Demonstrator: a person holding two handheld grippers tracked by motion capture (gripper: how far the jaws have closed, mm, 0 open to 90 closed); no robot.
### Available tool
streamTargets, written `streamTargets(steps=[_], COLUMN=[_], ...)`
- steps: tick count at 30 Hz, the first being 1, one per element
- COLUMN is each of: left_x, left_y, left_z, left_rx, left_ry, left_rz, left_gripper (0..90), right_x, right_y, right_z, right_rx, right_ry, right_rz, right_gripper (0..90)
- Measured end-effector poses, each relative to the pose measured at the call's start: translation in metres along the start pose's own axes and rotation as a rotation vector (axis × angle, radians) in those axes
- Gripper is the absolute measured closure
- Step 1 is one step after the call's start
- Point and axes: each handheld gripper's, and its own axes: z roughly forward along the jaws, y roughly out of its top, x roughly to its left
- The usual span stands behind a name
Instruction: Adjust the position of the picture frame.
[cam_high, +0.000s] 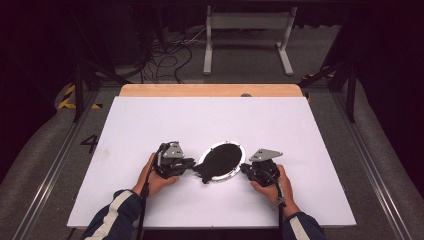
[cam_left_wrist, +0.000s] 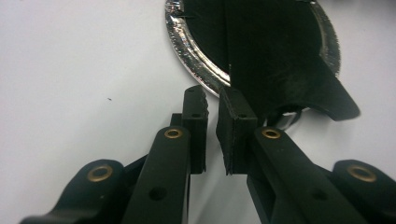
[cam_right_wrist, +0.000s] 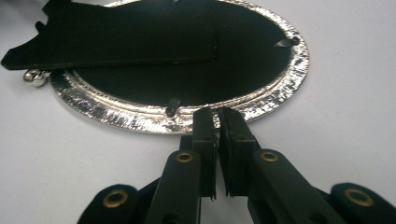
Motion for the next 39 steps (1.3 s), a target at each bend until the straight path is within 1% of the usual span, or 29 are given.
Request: streamTargets(steps=[1, 2, 3, 4, 6, 8, 10, 11, 15, 16, 18, 20, 21, 24, 25, 26, 27, 28, 30, 31, 32, 33, 34, 35, 36, 37, 38, 39], left_x=[0.0, 0.001, 0.0, 0.0, 0.0, 0.0, -0.001, -0.002, -0.006, -0.007, -0.01, -0.014, -0.016, -0.019, -0.021, -0.022, -0.023, -0.024, -0.026, -0.028, -0.028, -0.028, -0.027, -0.027, -0.028, -0.028, -0.028, -0.028], left_y=[0.0, 0.0, 0.0, 0.0, 0.0, 0.0, -0.001, -0.001, -0.002, -0.002, -0.002, -0.002, -0.002, -0.003, -0.003, -0.003, -0.002, -0.002, -0.002, -0.001, -0.001, -0.001, -0.002, -0.002, -0.002, -0.003, -0.003, -0.003], left_z=[0.0, 0.002, 0.003, 0.003, 0.003, 0.003, 0.003, 0.002, 0.001, 0.001, 0.001, 0.002, 0.002, 0.002, 0.002, 0.002, 0.002, 0.003, 0.004, 0.004, 0.005, 0.005, 0.005, 0.005, 0.005, 0.004, 0.003, 0.001], left_rx=[0.0, 0.004, 0.01, 0.018, 0.017, 0.02, 0.024, 0.026, 0.033, 0.036, 0.034, 0.033, 0.029, 0.027, 0.028, 0.03, 0.027, 0.027, 0.026, 0.025, 0.021, 0.017, 0.015, 0.014, 0.017, 0.02, 0.026, 0.033], left_ry=[0.0, 0.0, -0.005, -0.006, -0.01, -0.022, -0.024, -0.036, -0.06, -0.061, -0.068, -0.067, -0.073, -0.061, -0.057, -0.051, -0.054, -0.06, -0.068, -0.068, -0.072, -0.075, -0.085, -0.089, -0.085, -0.091, -0.082, -0.091], left_rz=[0.0, 0.0, -0.001, 0.003, 0.002, 0.013, 0.01, 0.008, 0.008, 0.025, 0.029, 0.032, 0.022, 0.022, 0.025, 0.026, 0.025, 0.014, 0.02, 0.028, 0.026, 0.025, 0.017, 0.016, 0.02, 0.025, 0.035, 0.044], left_gripper=[80.4, 80.4, 80.6, 81.3, 83.3, 84.7, 86.9, 87.5, 86.8, 86.7, 86.9, 87.2, 87.3, 89.2, 89.2, 89.2, 89.2, 89.3, 89.0, 88.8, 88.2, 86.8, 86.0, 85.3, 84.8, 84.0, 83.6, 82.9], right_x=[0.001, 0.001, 0.001, 0.002, 0.003, 0.002, 0.002, 0.002, 0.003, 0.003, 0.002, 0.001, 0.0, -0.002, -0.004, -0.004, -0.005, -0.006, -0.007, -0.008, -0.009, -0.01, -0.01, -0.01, -0.01, -0.01, -0.01, -0.009], right_y=[0.001, 0.001, 0.001, 0.002, 0.002, 0.001, 0.0, 0.0, 0.001, 0.001, 0.002, 0.004, 0.004, 0.006, 0.008, 0.008, 0.009, 0.009, 0.01, 0.011, 0.011, 0.011, 0.01, 0.01, 0.01, 0.009, 0.008, 0.007], right_z=[0.0, 0.0, 0.0, -0.001, 0.0, 0.0, 0.001, 0.001, 0.004, 0.004, 0.006, 0.008, 0.009, 0.011, 0.013, 0.013, 0.014, 0.015, 0.017, 0.017, 0.018, 0.018, 0.018, 0.017, 0.017, 0.015, 0.013, 0.012], right_rx=[0.008, 0.008, 0.018, 0.023, 0.021, 0.013, 0.003, -0.001, -0.016, -0.019, -0.023, -0.026, -0.028, -0.032, -0.031, -0.031, -0.034, -0.036, -0.043, -0.04, -0.042, -0.044, -0.046, -0.047, -0.047, -0.045, -0.041, -0.038], right_ry=[0.019, 0.019, 0.044, 0.05, 0.047, 0.048, 0.047, 0.045, 0.012, 0.006, -0.004, -0.014, -0.02, -0.034, -0.048, -0.048, -0.058, -0.067, -0.085, -0.092, -0.103, -0.106, -0.105, -0.103, -0.096, -0.085, -0.067, -0.052], right_rz=[-0.003, -0.003, 0.0, 0.0, -0.008, -0.009, -0.009, -0.008, -0.014, -0.016, -0.023, -0.022, -0.019, -0.013, -0.013, -0.013, -0.012, -0.012, -0.012, -0.029, -0.045, -0.04, -0.031, -0.026, -0.018, -0.006, 0.002, 0.003], right_gripper=[85.5, 85.5, 84.3, 84.1, 84.1, 84.7, 85.1, 85.3, 86.0, 87.0, 88.7, 89.6, 89.8, 90.0, 90.0, 90.0, 90.0, 90.0, 90.0, 90.0, 90.0, 90.0, 90.0, 89.8, 89.6, 89.3, 89.0, 88.6])
